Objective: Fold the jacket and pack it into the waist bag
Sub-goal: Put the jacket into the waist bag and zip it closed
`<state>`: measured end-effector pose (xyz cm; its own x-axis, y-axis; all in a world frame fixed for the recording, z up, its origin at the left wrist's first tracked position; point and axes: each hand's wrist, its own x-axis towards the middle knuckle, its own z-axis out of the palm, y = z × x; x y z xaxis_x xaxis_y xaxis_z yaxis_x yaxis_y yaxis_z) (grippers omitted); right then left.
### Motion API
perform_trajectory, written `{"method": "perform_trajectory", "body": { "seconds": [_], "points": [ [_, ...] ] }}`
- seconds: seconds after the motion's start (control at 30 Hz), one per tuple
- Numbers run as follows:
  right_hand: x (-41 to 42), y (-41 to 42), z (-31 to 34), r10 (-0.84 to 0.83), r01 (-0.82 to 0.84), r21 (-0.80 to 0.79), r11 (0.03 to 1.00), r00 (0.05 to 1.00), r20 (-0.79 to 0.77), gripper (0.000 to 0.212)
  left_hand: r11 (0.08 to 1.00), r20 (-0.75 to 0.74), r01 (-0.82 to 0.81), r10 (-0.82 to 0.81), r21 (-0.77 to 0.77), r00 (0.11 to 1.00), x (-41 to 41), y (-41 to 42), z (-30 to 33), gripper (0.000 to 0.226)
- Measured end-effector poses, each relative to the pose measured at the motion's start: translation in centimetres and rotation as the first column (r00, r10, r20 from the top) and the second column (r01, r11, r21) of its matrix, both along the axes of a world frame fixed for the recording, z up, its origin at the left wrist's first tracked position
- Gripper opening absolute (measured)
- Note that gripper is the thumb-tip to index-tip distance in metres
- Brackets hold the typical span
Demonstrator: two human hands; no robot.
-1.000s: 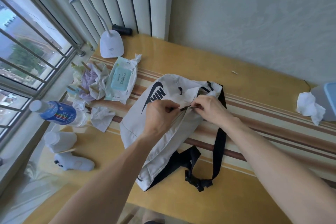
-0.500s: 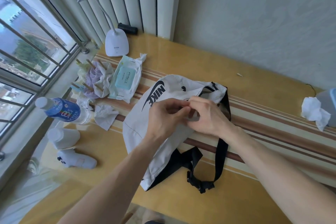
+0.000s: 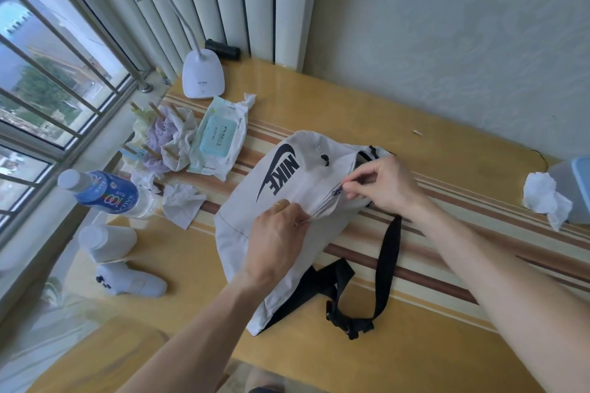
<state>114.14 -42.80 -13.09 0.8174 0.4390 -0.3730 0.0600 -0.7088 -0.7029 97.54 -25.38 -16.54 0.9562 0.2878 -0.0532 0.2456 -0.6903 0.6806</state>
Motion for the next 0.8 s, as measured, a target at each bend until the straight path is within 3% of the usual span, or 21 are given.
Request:
{"method": "perform_trajectory", "body": {
  "seconds": [0.27, 0.43, 0.53, 0.6, 0.7, 0.8],
  "points": [
    [5.0, 0.3, -1.8, -0.300, 0.303, -0.019, 0.953, 0.929, -0.216, 0.018, 0.999, 0.057, -0.017, 0.019, -0.045, 0.998, 0.7, 0.9, -0.1, 0.015],
    [4.4, 0.3, -2.2, -0.360, 0.366, -0.019, 0.931, 0.904, -0.229, 0.020, 1.000, 0.072, 0.009, -0.009, -0.002, 0.997, 0.3, 1.0, -0.3, 0.019],
    [3.5, 0.1, -1.7, -0.282, 0.289, 0.029, 0.957, 0.947, -0.151, 0.019, 1.000, 0.038, 0.031, -0.031, 0.006, 0.999, 0.3, 0.5, -0.4, 0.014],
    [2.9, 0.0, -1.2, -0.142, 0.145, 0.020, 0.989, 0.984, -0.107, 0.013, 0.996, 0.055, 0.083, -0.084, 0.034, 0.995, 1.1, -0.2, -0.2, 0.006],
    [2.4, 0.3, -1.4, 0.084, -0.097, -0.081, 0.992, 0.985, -0.151, 0.017, 0.981, 0.079, 0.157, -0.167, 0.116, 0.983, 3.1, -1.9, -0.1, 0.024],
    [2.3, 1.0, -2.5, 0.196, -0.226, -0.187, 0.956, 0.966, -0.168, 0.031, 0.965, 0.082, 0.194, -0.211, 0.178, 0.974, 5.0, -3.0, -0.8, 0.013]
  ]
}}
